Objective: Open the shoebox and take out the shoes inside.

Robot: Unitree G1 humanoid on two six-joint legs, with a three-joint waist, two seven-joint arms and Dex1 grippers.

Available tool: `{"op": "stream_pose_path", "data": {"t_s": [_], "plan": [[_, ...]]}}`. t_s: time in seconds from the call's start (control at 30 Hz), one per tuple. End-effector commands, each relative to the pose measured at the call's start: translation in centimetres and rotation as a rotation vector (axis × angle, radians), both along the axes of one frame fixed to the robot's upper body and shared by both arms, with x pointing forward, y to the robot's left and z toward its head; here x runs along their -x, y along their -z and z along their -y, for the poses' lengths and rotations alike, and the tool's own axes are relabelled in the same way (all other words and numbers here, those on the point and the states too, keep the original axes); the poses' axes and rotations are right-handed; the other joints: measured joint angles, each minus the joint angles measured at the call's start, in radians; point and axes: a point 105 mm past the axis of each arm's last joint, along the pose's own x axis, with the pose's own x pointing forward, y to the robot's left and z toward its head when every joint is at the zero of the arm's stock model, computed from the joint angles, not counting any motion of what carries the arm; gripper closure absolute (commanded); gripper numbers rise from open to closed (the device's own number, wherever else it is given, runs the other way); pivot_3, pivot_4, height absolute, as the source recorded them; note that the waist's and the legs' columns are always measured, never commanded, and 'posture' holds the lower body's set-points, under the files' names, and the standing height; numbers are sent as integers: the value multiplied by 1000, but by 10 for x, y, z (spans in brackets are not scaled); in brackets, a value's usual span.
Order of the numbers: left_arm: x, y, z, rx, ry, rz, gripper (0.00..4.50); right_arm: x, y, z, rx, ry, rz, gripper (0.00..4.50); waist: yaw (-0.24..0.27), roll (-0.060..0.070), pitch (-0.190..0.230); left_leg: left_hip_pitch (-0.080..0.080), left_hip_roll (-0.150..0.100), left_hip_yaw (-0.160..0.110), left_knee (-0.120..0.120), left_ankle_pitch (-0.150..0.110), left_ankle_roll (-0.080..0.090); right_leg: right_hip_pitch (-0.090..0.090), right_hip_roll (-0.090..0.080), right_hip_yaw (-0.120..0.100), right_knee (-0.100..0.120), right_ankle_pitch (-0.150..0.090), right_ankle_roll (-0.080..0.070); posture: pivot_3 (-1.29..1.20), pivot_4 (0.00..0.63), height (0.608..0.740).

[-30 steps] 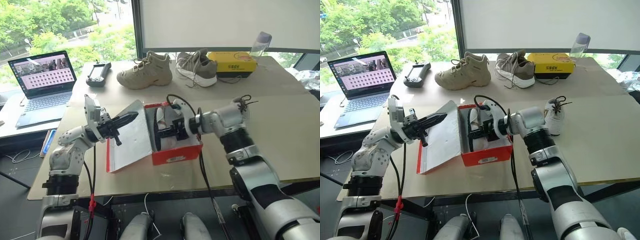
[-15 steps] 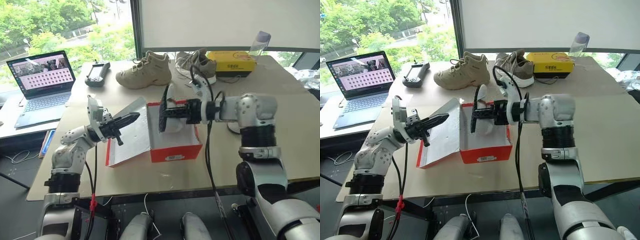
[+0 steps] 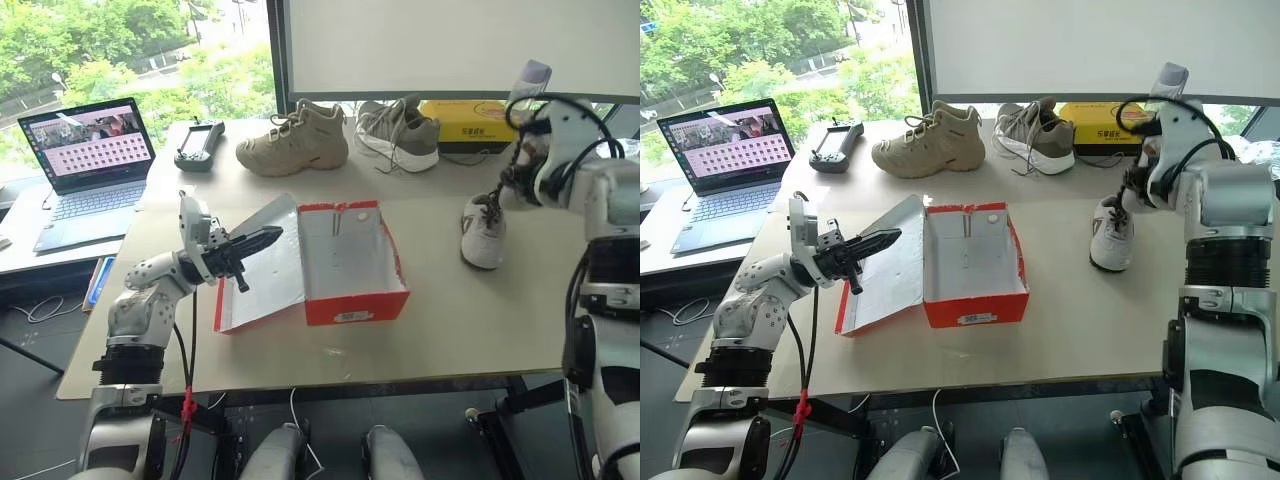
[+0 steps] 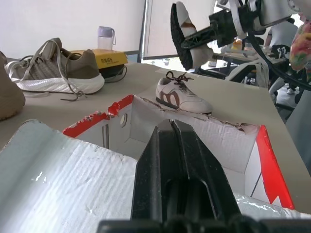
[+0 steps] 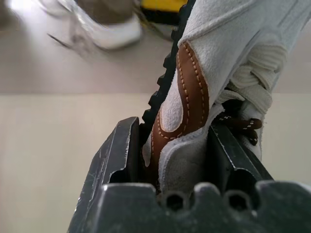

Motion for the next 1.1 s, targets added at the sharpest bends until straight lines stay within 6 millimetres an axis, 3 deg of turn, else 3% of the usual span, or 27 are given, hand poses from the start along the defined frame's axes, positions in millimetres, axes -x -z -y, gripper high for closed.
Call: {"op": "stream_pose_path", "data": {"t_s": [0.03, 0.33, 0.43, 0.6, 0.67, 0.9, 1.1], "plan": [[1, -8, 0, 0, 8, 38, 4500, 1, 3, 20, 88, 57, -15, 2601, -1, 0, 0, 0, 0, 0, 0, 0, 0, 0, 0, 0, 0, 0, 0, 0, 150, 732], [2, -7, 0, -7, 5, 37, 4500, 3, 51, 27, 30, 48, -162, 2601, -18, 1, 1, 0, 0, 0, 5, 0, 1, 3, 1, -1, 1, 1, 2, 0, 150, 732], [2, -7, 0, -6, 3, 37, 4500, 0, 60, 20, -19, 21, -172, 1815, -19, 1, 1, 0, 0, 0, 5, 0, 1, 3, 1, -1, 1, 1, 3, 0, 150, 732], [2, -7, -1, -6, -1, 37, 4500, -3, 75, 13, -59, -12, -198, 77, -18, 1, 1, 1, 1, -1, 7, 0, 1, 5, 3, -1, 1, 0, 5, 0, 150, 732], [2, -7, -1, -6, -2, 36, 4500, -5, 75, 13, -64, -10, -191, 29, -17, 1, 1, 1, 0, -2, 7, 0, 1, 6, 3, -1, 1, 0, 5, 0, 150, 732], [3, -6, -2, -7, -8, 35, 4500, -13, 41, 12, -94, -8, -68, 29, -20, 1, 1, 1, 1, -2, 9, 0, 0, 6, 4, 1, 1, 1, 6, 0, 150, 732], [2, -7, -2, -8, -8, 35, 4500, -6, -9, 5, -72, -63, 23, 29, -17, 4, 3, 0, 1, -2, 8, 0, 0, 4, 5, 1, 1, 1, 4, 0, 150, 732]]}}
